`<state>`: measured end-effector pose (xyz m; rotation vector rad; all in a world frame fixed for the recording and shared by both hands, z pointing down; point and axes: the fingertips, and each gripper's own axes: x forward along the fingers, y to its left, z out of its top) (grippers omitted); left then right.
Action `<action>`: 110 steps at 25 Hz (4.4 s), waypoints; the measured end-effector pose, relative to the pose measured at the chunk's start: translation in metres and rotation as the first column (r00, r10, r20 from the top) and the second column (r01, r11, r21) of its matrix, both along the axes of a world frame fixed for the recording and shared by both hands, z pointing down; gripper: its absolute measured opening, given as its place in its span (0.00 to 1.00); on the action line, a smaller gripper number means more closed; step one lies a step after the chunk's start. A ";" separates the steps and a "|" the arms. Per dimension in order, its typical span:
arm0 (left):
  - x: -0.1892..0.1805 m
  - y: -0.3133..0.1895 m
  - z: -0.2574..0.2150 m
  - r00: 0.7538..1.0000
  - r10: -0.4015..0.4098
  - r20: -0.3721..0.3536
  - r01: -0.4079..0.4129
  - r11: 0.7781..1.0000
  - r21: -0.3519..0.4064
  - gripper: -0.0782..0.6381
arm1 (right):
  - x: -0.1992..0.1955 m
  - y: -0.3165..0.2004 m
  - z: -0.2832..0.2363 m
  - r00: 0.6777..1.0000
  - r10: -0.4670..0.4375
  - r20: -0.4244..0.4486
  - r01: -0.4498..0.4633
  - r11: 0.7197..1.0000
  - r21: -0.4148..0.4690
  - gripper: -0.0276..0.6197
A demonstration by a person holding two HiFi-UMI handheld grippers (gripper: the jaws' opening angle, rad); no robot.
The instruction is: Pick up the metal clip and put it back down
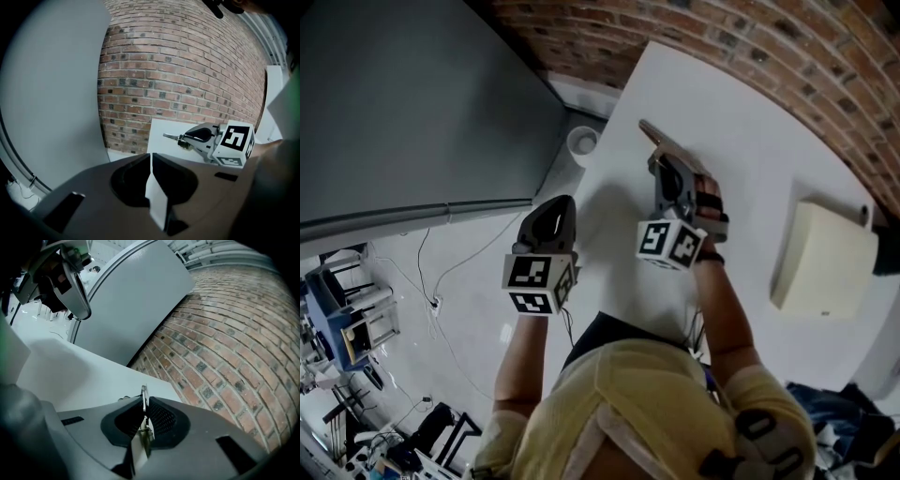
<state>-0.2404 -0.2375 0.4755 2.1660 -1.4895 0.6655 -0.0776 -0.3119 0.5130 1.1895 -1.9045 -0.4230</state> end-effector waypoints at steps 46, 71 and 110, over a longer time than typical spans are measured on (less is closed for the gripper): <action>0.007 0.075 -0.016 0.917 0.370 -0.152 -0.361 0.929 0.085 0.13 | 0.015 0.173 -0.055 0.956 0.287 0.061 -0.285 0.958 -0.045 0.05; 0.230 0.119 -0.030 0.688 0.698 -0.197 -0.698 0.711 0.083 0.13 | 0.208 0.272 -0.056 0.783 0.615 0.096 -0.610 0.789 -0.077 0.05; 0.500 0.217 0.015 0.446 0.884 -0.143 -0.895 0.445 -0.041 0.13 | 0.506 0.419 0.008 0.452 0.891 0.039 -0.883 0.453 -0.121 0.05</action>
